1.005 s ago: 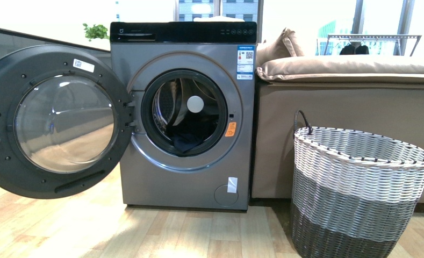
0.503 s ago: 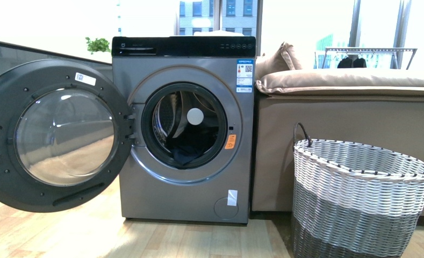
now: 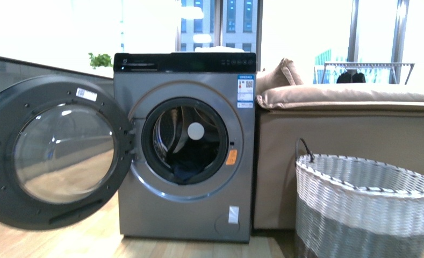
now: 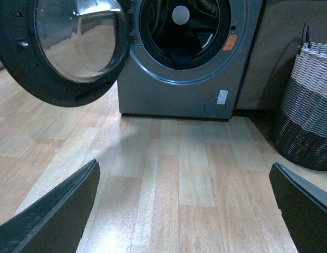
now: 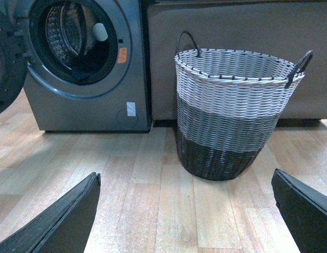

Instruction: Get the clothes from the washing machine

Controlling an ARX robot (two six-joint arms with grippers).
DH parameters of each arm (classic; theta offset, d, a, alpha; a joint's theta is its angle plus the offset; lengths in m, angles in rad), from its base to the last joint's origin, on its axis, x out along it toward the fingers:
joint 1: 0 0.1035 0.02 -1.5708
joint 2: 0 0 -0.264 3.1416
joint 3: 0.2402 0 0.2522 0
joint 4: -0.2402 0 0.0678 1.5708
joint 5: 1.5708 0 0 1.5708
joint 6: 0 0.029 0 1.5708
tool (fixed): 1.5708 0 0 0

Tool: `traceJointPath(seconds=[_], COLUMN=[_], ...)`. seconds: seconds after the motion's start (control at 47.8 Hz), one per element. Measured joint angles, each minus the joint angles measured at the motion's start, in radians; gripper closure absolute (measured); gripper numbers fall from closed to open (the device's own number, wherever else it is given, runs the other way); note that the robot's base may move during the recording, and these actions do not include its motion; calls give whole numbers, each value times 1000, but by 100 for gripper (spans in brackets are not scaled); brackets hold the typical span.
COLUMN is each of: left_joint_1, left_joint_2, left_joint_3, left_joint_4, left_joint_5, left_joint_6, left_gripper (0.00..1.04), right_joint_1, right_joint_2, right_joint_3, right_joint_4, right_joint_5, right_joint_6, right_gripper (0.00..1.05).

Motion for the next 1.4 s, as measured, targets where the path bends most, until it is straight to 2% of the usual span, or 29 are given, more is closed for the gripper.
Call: traceJointPath(seconds=[1.403], left_joint_1=[0], left_joint_2=[3], left_joint_3=[0], left_joint_4=[0], left_joint_5=[2], left_joint_6=[0], left_gripper=[7], right_joint_1=[-1], right_joint_2=[0], right_joint_3=[0], right_joint_4=[0], right_joint_5=[0], right_joint_6=[0], right_gripper=[8])
